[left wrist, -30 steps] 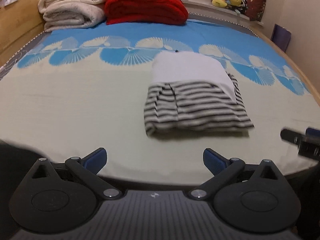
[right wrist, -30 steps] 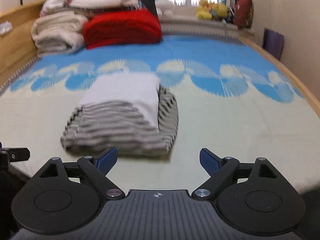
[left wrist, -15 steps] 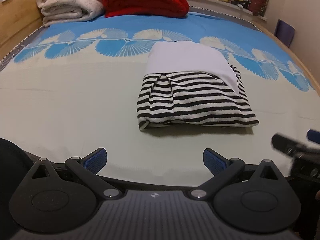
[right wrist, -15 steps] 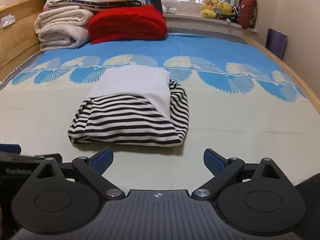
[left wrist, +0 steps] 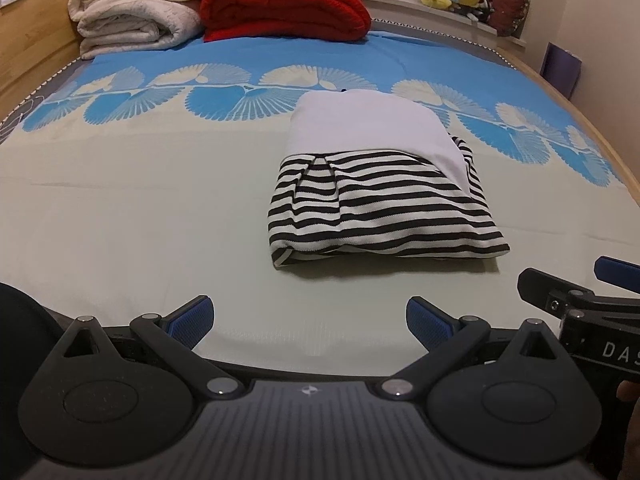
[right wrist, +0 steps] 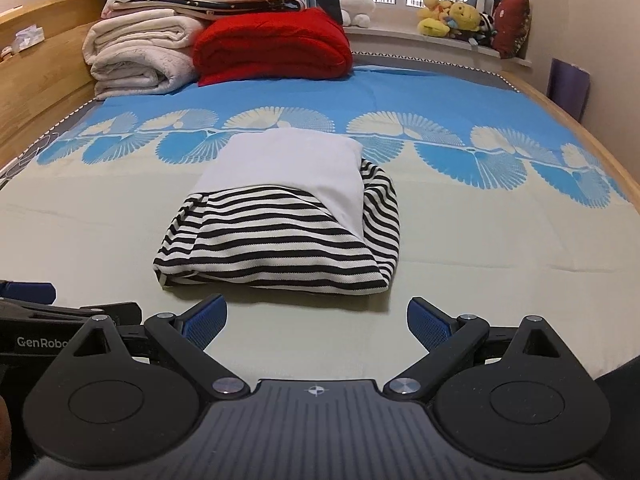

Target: Fold small clothes

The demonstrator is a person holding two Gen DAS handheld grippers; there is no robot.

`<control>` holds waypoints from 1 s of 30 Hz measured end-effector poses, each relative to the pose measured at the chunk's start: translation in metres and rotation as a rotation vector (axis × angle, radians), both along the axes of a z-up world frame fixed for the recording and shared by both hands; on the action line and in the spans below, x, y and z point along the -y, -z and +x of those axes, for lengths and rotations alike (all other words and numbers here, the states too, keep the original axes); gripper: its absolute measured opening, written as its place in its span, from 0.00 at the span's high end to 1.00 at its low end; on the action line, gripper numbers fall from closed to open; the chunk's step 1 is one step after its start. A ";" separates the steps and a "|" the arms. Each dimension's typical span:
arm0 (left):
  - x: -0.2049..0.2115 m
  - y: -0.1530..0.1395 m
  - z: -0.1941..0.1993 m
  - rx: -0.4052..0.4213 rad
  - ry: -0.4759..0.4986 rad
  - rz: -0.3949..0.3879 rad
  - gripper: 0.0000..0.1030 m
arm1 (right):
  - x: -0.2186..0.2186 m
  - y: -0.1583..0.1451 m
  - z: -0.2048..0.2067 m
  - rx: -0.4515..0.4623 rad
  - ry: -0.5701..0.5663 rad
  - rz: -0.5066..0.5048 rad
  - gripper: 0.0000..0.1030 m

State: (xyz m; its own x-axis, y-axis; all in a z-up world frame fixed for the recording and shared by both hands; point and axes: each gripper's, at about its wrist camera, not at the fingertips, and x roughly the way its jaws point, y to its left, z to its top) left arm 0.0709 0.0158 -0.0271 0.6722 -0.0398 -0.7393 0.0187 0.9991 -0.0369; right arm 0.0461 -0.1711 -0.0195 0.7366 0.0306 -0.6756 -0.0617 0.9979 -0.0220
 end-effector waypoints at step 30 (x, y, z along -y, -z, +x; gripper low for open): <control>0.006 0.000 0.001 0.003 0.017 0.006 0.01 | 0.000 0.002 0.002 -0.024 -0.006 0.005 0.06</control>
